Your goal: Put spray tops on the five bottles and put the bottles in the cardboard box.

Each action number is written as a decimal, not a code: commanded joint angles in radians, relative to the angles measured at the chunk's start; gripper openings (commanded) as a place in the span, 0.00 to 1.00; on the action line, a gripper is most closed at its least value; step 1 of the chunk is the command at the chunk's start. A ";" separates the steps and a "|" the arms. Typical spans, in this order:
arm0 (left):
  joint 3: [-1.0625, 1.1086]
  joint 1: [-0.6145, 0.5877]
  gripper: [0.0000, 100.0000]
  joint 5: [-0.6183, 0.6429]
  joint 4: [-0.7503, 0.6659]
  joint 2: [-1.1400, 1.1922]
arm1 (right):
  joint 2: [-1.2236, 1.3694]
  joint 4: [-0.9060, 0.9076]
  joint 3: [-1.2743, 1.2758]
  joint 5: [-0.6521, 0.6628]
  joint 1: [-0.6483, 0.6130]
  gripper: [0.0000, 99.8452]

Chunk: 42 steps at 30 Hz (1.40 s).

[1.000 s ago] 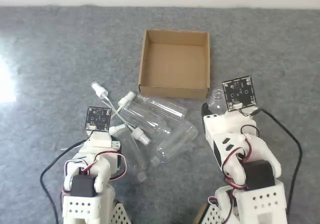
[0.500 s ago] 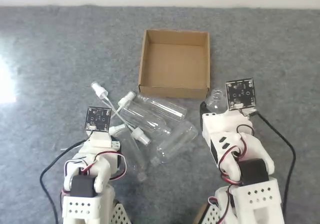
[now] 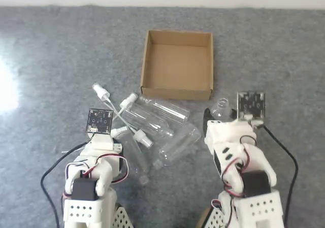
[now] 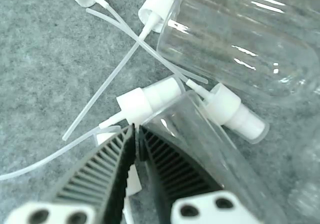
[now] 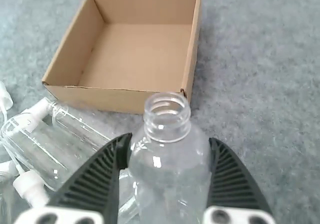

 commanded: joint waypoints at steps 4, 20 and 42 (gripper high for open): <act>-0.021 0.002 0.01 -0.002 0.005 -0.018 | -0.328 -0.018 0.121 -0.006 -0.004 0.13; -0.021 0.005 0.01 -0.002 0.005 -0.018 | -0.311 -0.019 0.149 -0.009 -0.005 0.13; -0.143 -0.002 0.01 -0.008 0.009 -0.018 | -0.309 -0.027 0.164 -0.009 0.002 0.13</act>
